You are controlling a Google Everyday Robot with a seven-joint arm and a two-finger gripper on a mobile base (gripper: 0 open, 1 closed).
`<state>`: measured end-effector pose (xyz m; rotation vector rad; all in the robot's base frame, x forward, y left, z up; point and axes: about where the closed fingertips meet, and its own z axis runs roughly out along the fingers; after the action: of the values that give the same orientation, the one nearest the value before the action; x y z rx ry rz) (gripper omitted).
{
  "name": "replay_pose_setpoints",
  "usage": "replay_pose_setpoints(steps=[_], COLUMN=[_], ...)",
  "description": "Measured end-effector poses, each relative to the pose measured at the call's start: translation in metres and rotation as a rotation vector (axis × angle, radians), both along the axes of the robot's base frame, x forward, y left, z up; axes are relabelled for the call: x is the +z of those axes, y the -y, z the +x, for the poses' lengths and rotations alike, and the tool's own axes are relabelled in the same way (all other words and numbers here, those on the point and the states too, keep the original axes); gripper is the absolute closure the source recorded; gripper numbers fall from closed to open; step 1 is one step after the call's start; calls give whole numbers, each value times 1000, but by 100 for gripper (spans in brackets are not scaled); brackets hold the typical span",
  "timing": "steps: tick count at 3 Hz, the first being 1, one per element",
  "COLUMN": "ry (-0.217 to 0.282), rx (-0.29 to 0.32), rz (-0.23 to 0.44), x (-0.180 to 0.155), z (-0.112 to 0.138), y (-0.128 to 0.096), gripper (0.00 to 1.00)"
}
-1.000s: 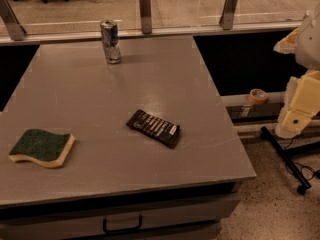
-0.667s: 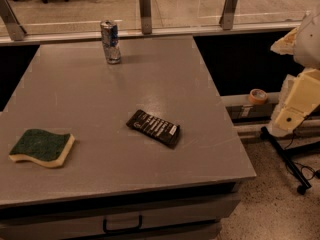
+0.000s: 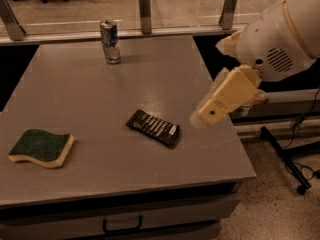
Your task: Move sponge near redbull can
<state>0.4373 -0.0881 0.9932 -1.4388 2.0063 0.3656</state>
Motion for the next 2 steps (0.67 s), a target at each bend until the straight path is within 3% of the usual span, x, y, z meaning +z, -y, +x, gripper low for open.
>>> replay_pose_setpoints(steps=[1,2], ry=[63,151], rx=[37,80], rz=[105,142], x=[4,-5], z=[-3,-15], y=[-63,-117], gripper=[0,0])
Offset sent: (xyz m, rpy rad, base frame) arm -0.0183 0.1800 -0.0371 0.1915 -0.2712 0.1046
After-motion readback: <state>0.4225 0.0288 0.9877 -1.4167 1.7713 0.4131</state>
